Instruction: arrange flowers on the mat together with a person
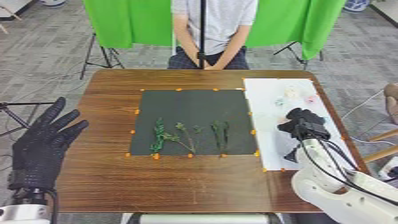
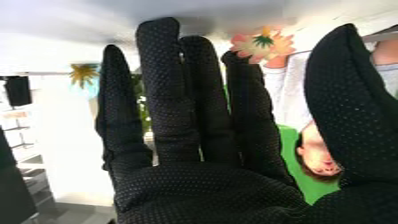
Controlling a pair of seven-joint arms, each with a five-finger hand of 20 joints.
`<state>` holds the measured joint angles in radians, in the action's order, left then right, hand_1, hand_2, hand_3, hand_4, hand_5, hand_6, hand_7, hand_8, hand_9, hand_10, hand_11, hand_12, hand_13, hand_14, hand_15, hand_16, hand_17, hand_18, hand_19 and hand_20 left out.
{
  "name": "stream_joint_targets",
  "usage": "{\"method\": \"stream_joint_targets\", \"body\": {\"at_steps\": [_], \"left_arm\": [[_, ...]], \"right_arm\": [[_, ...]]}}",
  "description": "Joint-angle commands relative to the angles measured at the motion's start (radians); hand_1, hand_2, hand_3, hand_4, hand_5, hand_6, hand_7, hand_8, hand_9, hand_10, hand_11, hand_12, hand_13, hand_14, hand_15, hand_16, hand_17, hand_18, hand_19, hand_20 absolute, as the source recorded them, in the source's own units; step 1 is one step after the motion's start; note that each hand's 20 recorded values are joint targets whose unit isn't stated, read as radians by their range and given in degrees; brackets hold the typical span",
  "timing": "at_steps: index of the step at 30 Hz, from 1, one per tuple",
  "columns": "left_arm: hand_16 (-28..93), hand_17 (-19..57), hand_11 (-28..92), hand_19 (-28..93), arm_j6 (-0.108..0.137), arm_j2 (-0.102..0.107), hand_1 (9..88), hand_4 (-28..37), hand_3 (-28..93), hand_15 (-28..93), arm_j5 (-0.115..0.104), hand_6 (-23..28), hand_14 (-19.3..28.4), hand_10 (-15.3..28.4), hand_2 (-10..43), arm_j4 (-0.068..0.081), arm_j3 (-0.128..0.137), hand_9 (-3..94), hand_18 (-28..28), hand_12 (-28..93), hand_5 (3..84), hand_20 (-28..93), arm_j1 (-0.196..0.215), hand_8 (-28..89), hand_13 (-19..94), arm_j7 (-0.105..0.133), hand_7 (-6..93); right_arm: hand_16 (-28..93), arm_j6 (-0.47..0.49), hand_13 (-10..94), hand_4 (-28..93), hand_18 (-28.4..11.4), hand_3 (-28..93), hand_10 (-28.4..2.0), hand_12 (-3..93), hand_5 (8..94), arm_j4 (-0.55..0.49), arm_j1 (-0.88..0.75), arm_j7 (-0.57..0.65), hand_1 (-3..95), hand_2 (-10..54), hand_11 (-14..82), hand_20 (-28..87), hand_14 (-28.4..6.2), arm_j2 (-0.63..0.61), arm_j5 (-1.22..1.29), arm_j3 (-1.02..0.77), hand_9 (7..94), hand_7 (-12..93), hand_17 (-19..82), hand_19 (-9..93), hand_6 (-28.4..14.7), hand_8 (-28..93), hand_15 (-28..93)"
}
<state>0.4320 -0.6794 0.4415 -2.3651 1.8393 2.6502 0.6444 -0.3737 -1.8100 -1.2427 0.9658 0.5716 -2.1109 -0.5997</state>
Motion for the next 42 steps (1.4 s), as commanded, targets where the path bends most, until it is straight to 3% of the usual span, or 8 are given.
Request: {"method": "stream_joint_targets", "body": {"at_steps": [1, 5, 7, 13, 16, 17, 32, 42], "left_arm": [[-5, -9.7, 16, 36, 0.008, -0.005, 18.2, -28.3, 75, 43, -0.001, 3.8, 22.0, 14.5, 7.5, 0.007, -0.009, 30.3, 17.6, 12, 31.1, 16, 0.007, -8, 21, 0.002, 9.5], [-5, -9.7, 16, 36, -0.003, -0.029, 18.3, -28.3, 75, 43, 0.017, 3.8, 22.0, 14.5, 7.5, 0.006, -0.008, 30.3, 17.6, 12, 31.0, 16, -0.001, -8, 21, -0.021, 9.5], [-5, -9.7, 16, 36, 0.006, -0.013, 18.3, -28.3, 75, 43, 0.000, 3.8, 22.0, 14.5, 7.5, 0.007, -0.012, 30.3, 17.6, 12, 31.0, 16, -0.001, -8, 21, -0.001, 9.5], [-5, -9.7, 16, 36, -0.004, -0.023, 18.4, -28.3, 75, 43, 0.000, 3.9, 22.0, 14.6, 7.5, 0.004, -0.007, 30.3, 17.6, 12, 31.0, 16, -0.002, -8, 21, -0.010, 9.4], [-5, -9.7, 16, 36, -0.009, -0.029, 18.4, -28.3, 75, 43, 0.010, 3.9, 22.0, 14.6, 7.5, 0.000, 0.005, 30.3, 17.6, 12, 31.0, 16, 0.000, -8, 21, -0.024, 9.4], [-5, -9.7, 16, 36, -0.006, -0.023, 18.4, -28.3, 75, 43, 0.004, 3.9, 22.0, 14.5, 7.5, -0.003, 0.009, 30.4, 17.6, 12, 31.0, 16, 0.007, -8, 21, -0.011, 9.4], [-5, -9.7, 16, 36, -0.041, -0.114, 18.4, -28.3, 75, 43, 0.079, 4.1, 22.0, 14.6, 7.6, -0.029, 0.071, 30.4, 17.6, 12, 30.9, 16, -0.007, -8, 21, -0.125, 9.3], [-5, -9.0, 16, 39, -0.061, -0.136, 17.2, -28.3, 74, 43, 0.136, 4.1, 22.3, 14.7, 7.8, -0.067, 0.108, 30.3, 18.3, 12, 30.8, 18, -0.027, -8, 21, -0.159, 9.2]], "right_arm": [[13, 0.012, 62, -27, -24.8, 73, -11.7, 14.6, 57.5, 0.029, 0.069, 0.001, 36.8, -9.5, 18.4, 9, -11.7, 0.005, 0.004, 0.070, 63.1, 18, 25, 61, 3.2, -14, 48], [13, 0.045, 64, -28, -24.3, 72, -10.5, 14.6, 62.7, 0.041, 0.080, 0.010, 38.4, -9.5, 18.5, 9, -10.7, 0.011, 0.006, 0.082, 66.8, 18, 26, 60, 3.9, -14, 46], [14, 0.058, 66, -28, -23.8, 72, -9.9, 14.7, 65.5, 0.047, 0.093, 0.018, 39.6, -9.5, 18.6, 9, -9.9, 0.014, 0.008, 0.090, 69.3, 18, 27, 60, 4.2, -14, 45], [17, 0.066, 70, -28, -21.5, 62, -7.6, 17.6, 74.6, 0.066, 0.129, 0.036, 50.2, -9.5, 17.4, 10, -7.6, 0.022, -0.028, 0.139, 76.9, 19, 30, 61, 4.3, -4, 44], [26, 0.068, 75, -28, -19.2, 59, -5.3, 28.0, 81.2, 0.070, 0.131, 0.049, 55.4, -9.5, 9.1, 10, -4.0, 0.027, -0.048, 0.145, 87.8, 21, 31, 64, 6.1, -2, 41], [27, 0.067, 76, -28, -18.7, 58, -5.1, 29.4, 82.4, 0.071, 0.135, 0.046, 56.2, -9.5, 8.4, 11, -3.6, 0.029, -0.045, 0.144, 89.6, 21, 30, 64, 6.2, -2, 41], [30, -0.046, 78, -28, -15.7, 60, -5.2, 33.4, 85.2, -0.065, 0.239, 0.045, 57.3, -9.5, 7.5, 10, -2.7, 0.015, -0.147, 0.188, 93.0, 20, 29, 67, 5.6, -1, 41], [30, -0.051, 78, -28, -15.7, 62, -5.4, 34.1, 85.7, -0.066, 0.567, -0.081, 56.3, -9.5, 9.4, 10, -3.1, 0.239, -0.113, 0.420, 93.3, 20, 29, 68, 5.2, 0, 42]]}}
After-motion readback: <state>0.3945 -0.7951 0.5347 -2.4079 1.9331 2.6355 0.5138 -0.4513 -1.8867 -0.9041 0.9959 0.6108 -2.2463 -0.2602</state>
